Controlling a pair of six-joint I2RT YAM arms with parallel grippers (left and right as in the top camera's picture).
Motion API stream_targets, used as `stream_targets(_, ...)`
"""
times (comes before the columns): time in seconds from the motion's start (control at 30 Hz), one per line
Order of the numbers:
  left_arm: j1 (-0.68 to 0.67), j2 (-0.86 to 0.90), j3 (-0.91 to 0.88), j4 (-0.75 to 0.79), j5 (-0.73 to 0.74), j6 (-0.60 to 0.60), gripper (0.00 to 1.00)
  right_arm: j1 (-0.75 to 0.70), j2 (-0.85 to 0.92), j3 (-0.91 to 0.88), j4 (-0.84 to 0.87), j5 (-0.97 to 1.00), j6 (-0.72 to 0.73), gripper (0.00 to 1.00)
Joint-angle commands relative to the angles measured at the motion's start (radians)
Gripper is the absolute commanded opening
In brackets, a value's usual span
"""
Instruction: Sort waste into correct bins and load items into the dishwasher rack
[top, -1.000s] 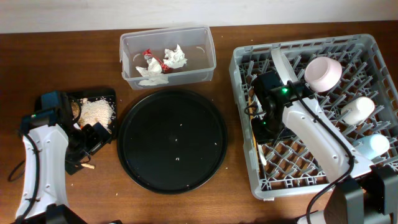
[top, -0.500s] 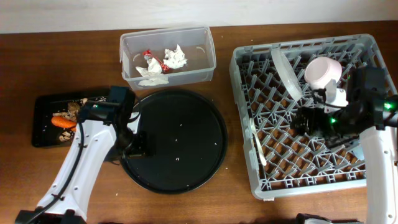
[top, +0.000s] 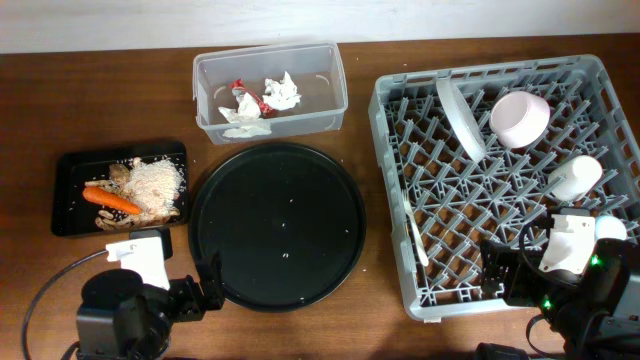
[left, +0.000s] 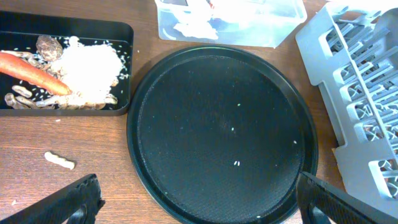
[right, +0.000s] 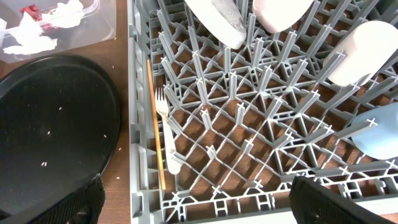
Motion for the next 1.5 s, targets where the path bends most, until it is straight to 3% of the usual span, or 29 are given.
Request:
stream_targets(0.0,0.004,-0.002,-0.007,0.0,-0.011,-0.01,0.99,-0.006,-0.002,-0.007,0.003,0.009,-0.01,0.98)
stream_targets(0.13,0.004,-0.002,-0.007,0.0,-0.011,-0.01,0.99,0.077,-0.061,-0.021,0.054,0.036,-0.024,0.98)
stream_targets(0.2,0.004,-0.002,-0.007,0.0,-0.011,-0.01,0.99,0.188,-0.2,-0.142,0.259,0.035,-0.048,0.98)
stream_targets(0.4,0.004,-0.002,-0.007,0.0,-0.011,-0.01,0.99,0.271,-0.624,-0.723,0.828,0.013,-0.043,0.98)
stream_targets(0.6,0.004,-0.002,-0.007,0.0,-0.011,-0.01,0.99,0.269,-0.635,-1.075,1.419,0.013,-0.044,0.98)
stream_targets(0.7,0.004,-0.002,-0.007,0.0,-0.011,-0.01,0.99,0.258,-0.635,-1.09,1.36,0.062,-0.044,0.98)
stream_targets(0.8,0.004,-0.002,-0.007,0.0,-0.011,-0.01,0.99,0.253,-0.635,-1.09,1.176,0.074,-0.044,0.98)
stream_targets(1.3,0.004,-0.002,-0.007,0.0,-0.013,-0.01,0.99,0.254,-0.635,-1.09,1.176,0.073,-0.044,0.98)
stream_targets(1.4,0.006,-0.026,-0.013,-0.015,-0.133,-0.01,0.99,0.254,-0.635,-1.09,1.176,0.073,-0.044,0.98)
stream_targets(1.47,0.018,-0.115,-0.094,0.056,-0.235,-0.009,0.99,0.254,-0.635,-1.09,1.176,0.073,-0.044,0.98)
